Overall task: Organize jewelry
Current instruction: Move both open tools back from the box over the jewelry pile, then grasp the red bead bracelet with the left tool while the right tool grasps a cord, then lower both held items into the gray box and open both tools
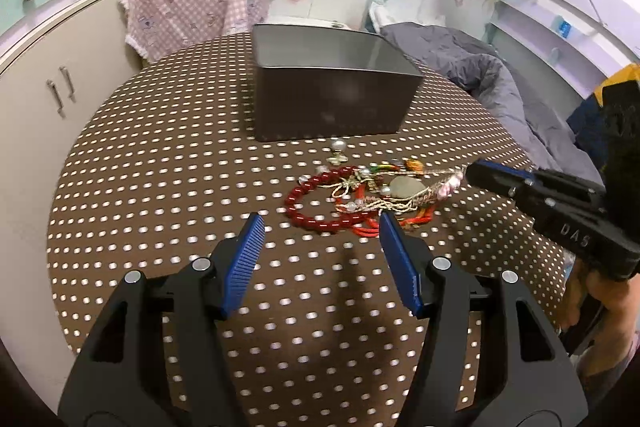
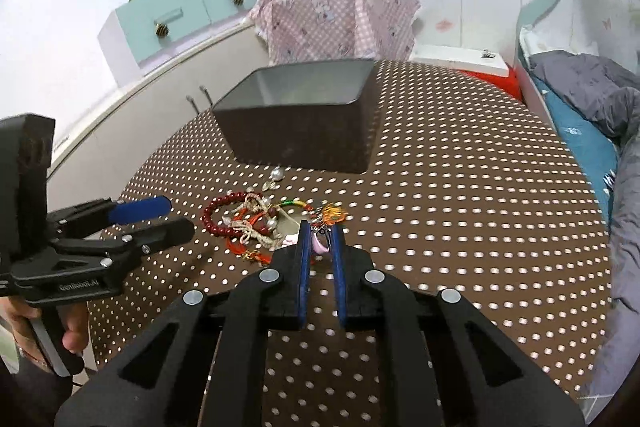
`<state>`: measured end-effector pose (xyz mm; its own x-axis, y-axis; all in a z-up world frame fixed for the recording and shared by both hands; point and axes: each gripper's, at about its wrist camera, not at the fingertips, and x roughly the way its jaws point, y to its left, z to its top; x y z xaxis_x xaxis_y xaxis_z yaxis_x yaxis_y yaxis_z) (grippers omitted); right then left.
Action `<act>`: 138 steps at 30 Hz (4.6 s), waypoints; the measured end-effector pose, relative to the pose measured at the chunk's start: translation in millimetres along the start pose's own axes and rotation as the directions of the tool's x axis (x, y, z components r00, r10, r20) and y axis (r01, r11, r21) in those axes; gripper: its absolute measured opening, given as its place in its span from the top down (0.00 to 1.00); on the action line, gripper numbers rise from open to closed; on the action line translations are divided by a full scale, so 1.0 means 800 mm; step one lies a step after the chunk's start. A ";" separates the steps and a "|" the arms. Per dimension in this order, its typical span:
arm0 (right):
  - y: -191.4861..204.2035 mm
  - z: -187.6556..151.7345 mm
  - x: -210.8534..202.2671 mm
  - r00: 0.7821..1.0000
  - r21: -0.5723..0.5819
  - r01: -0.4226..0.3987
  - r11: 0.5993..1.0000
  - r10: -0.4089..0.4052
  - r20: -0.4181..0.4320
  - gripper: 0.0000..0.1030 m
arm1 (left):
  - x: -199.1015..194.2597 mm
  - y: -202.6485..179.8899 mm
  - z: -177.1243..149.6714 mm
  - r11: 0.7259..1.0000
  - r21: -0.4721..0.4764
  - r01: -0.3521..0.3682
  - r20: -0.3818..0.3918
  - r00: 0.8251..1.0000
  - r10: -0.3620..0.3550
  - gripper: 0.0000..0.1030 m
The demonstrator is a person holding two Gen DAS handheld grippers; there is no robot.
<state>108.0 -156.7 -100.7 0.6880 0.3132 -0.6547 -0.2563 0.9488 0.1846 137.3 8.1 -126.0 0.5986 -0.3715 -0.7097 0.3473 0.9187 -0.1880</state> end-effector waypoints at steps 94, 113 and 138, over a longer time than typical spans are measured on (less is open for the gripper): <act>0.042 0.072 0.014 0.998 -0.108 -0.064 0.992 0.063 -0.005 0.92 | -0.055 0.016 0.064 0.994 -0.058 0.092 0.223 0.972 -0.077 0.93; 0.071 0.191 -0.070 0.975 -0.219 -0.029 0.975 0.076 0.207 0.92 | -0.074 -0.018 0.165 0.993 0.036 0.115 0.298 0.947 -0.120 0.93; 0.020 0.177 0.052 0.999 -0.153 -0.029 0.988 0.031 0.013 0.92 | 0.066 0.013 0.167 0.998 -0.017 0.064 0.036 0.997 -0.064 0.92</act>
<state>228.6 -122.5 -20.8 0.6883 0.3430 -0.6392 -0.3769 0.9220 0.0888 268.8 -19.8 -74.9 0.6010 -0.4338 -0.6713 0.3730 0.8951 -0.2444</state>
